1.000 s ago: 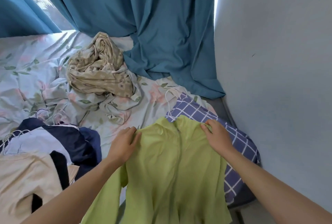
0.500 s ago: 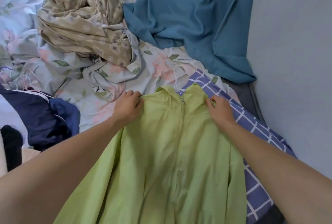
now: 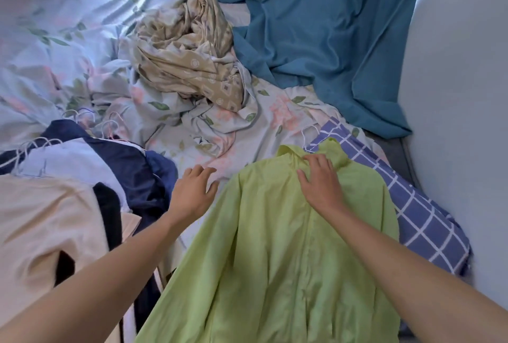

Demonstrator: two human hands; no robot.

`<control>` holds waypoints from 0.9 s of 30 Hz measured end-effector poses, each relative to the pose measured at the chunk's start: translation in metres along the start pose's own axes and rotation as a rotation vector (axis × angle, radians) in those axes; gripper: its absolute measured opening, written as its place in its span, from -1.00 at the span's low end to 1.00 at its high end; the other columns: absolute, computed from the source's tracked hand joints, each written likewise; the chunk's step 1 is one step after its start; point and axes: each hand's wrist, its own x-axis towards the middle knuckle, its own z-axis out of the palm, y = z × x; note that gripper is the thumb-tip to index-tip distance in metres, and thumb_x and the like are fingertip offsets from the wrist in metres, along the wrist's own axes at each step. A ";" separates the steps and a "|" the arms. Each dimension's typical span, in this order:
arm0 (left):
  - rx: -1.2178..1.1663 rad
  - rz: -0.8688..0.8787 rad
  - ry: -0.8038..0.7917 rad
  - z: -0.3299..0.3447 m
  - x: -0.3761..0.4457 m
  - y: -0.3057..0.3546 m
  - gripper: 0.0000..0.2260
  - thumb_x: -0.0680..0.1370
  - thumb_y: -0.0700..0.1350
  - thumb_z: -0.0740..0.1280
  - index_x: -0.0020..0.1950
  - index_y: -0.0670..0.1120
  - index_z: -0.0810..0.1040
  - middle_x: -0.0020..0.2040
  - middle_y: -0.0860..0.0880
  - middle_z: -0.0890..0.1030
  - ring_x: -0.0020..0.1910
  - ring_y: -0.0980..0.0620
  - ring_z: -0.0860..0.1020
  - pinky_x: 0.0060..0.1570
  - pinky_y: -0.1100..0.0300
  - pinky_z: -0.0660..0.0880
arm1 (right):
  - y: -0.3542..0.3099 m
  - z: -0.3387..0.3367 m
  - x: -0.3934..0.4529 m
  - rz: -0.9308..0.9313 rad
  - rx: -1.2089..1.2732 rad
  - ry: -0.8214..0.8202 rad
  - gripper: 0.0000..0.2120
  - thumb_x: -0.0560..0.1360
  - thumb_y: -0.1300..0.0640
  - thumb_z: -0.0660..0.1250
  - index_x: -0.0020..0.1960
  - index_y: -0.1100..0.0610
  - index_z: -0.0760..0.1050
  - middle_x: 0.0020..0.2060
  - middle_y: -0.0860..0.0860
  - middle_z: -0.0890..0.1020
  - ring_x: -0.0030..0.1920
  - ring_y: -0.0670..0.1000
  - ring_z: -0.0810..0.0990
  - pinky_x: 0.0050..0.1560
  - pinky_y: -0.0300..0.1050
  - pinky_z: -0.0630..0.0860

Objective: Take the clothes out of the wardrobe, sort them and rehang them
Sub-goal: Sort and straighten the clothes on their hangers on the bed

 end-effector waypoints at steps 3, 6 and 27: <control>0.011 0.006 0.029 -0.017 -0.021 -0.048 -0.62 0.69 0.14 0.20 0.45 0.02 0.50 0.17 -0.03 0.55 0.20 -0.15 0.49 0.05 -0.09 0.50 | -0.051 0.021 -0.013 -0.022 0.010 -0.044 -0.63 0.60 0.01 0.39 0.35 0.13 0.51 0.23 0.07 0.55 0.28 0.15 0.49 0.30 0.12 0.47; 0.061 0.012 0.037 -0.035 -0.050 -0.107 -0.60 0.68 0.15 0.20 0.45 0.02 0.49 0.19 -0.03 0.55 0.18 -0.15 0.49 0.05 -0.09 0.50 | -0.106 0.051 -0.031 -0.040 0.016 -0.099 -0.61 0.63 -0.03 0.35 0.39 0.11 0.49 0.26 0.05 0.55 0.29 0.13 0.48 0.29 0.13 0.47; 0.042 -0.326 0.099 -0.169 -0.183 -0.435 -0.50 0.67 0.21 0.14 0.54 0.02 0.42 0.32 -0.04 0.50 0.30 -0.15 0.45 0.20 -0.13 0.44 | -0.458 0.223 -0.105 -0.255 0.162 -0.391 -0.57 0.66 -0.13 0.26 0.49 -0.05 0.36 0.32 -0.09 0.46 0.38 0.05 0.39 0.34 0.06 0.43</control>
